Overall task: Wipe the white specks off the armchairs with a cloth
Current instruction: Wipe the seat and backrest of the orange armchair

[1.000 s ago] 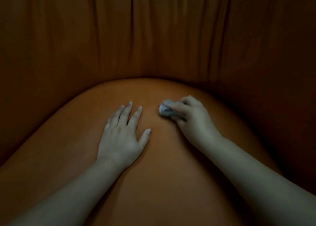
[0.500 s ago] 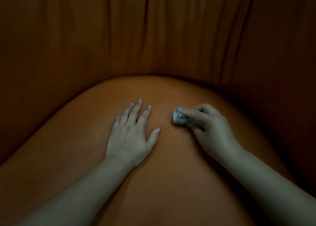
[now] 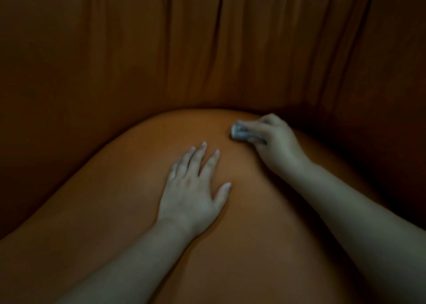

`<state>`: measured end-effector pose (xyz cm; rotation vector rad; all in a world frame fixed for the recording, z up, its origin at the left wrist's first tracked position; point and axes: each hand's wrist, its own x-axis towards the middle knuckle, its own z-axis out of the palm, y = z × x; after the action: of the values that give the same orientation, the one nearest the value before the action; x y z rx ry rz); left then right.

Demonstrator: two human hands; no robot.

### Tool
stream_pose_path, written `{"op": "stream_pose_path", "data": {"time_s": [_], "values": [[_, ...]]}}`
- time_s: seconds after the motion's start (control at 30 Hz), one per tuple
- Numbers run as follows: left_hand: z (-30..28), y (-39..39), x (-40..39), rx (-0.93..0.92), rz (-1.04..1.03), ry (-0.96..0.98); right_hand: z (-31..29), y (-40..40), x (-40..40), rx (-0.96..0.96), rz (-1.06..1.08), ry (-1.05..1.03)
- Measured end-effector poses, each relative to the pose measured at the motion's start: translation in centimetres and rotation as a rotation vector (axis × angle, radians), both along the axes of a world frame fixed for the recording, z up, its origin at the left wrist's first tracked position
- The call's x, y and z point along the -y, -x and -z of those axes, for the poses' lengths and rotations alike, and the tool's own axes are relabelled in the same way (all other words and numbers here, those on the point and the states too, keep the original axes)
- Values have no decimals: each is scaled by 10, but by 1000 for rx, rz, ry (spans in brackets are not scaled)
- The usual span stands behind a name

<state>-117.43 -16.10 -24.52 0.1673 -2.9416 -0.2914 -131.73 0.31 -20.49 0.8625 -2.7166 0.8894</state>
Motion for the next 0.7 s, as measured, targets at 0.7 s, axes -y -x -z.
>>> {"op": "stream_pose_path", "data": {"time_s": [0.7], "values": [[-16,2,0,88,7,59,-32,-134,-91,148,-206,-135]]}}
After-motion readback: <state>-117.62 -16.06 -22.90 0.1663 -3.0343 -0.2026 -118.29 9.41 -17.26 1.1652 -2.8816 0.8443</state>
